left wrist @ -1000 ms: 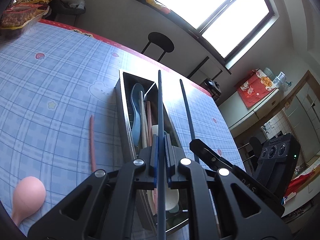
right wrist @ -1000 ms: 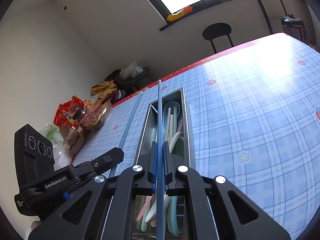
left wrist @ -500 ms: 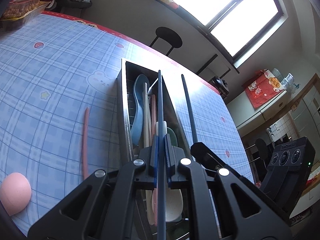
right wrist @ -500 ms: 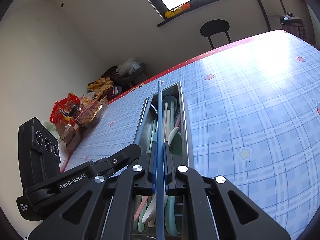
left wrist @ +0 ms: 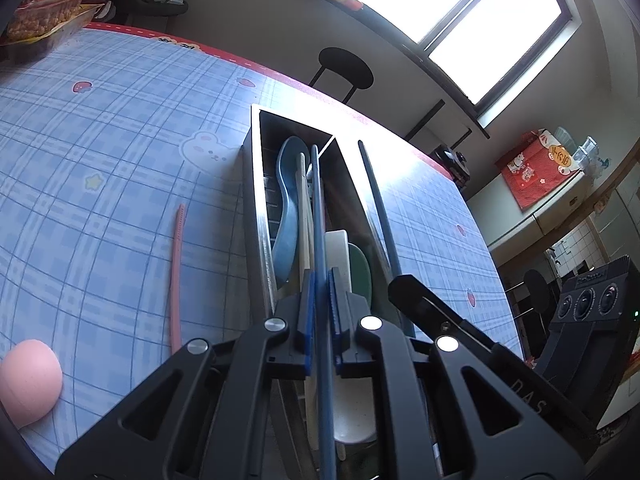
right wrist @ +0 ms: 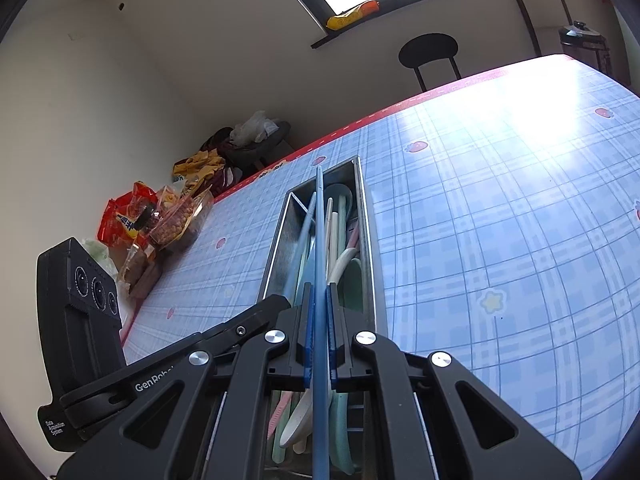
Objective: Organize utensils
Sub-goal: 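Open both tools and withdraw from the tray, then move the left tool to the pink spoon while the right tool approaches the pink chopstick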
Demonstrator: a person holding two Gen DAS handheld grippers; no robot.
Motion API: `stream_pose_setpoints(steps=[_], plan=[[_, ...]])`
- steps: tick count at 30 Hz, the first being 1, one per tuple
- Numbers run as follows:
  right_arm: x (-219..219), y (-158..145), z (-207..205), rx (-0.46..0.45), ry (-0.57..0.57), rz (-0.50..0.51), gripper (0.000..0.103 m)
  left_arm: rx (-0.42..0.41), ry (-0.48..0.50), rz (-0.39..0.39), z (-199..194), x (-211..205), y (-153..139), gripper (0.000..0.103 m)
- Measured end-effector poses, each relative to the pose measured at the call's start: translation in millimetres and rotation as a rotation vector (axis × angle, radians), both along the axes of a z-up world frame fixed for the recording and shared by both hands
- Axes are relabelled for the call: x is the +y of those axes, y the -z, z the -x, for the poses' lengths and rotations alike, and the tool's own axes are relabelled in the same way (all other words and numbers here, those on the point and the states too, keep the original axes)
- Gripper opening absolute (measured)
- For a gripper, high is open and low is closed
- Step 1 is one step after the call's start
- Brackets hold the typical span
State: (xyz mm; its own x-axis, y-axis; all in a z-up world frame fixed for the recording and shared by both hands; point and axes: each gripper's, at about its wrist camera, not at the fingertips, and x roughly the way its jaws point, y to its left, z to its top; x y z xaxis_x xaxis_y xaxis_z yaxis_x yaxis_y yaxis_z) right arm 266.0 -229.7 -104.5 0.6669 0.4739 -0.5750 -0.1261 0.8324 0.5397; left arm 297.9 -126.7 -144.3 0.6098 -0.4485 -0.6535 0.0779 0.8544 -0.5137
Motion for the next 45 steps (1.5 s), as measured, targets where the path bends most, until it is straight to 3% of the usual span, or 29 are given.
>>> stream_pose_setpoints(steps=[13,17,20,25,28,29,37,45], plan=[[-4,-10,5,-0.032,0.016,0.011,0.009,-0.049,-0.007,-0.051,10,13,-18,0.023],[-6,-14,9,-0.046,0.023,0.016,0.012,-0.096,-0.006,-0.107,23,22,-34,0.034],[-3,-19,14,-0.068,0.023,0.045,0.035,-0.139,-0.012,-0.157,38,34,-46,0.05],[14,-34,27,-0.133,0.027,0.181,0.085,-0.205,-0.061,-0.272,72,68,-62,0.083],[27,-41,36,-0.174,0.026,0.264,0.097,-0.216,-0.101,-0.316,92,92,-69,0.088],[31,-43,38,-0.183,0.023,0.286,0.097,-0.215,-0.114,-0.326,98,100,-70,0.096],[68,-45,58,-0.225,-0.028,0.433,0.097,-0.227,-0.168,-0.408,140,145,-78,0.097],[95,-41,87,-0.22,-0.081,0.429,0.097,-0.278,-0.123,-0.42,165,176,-66,0.097]])
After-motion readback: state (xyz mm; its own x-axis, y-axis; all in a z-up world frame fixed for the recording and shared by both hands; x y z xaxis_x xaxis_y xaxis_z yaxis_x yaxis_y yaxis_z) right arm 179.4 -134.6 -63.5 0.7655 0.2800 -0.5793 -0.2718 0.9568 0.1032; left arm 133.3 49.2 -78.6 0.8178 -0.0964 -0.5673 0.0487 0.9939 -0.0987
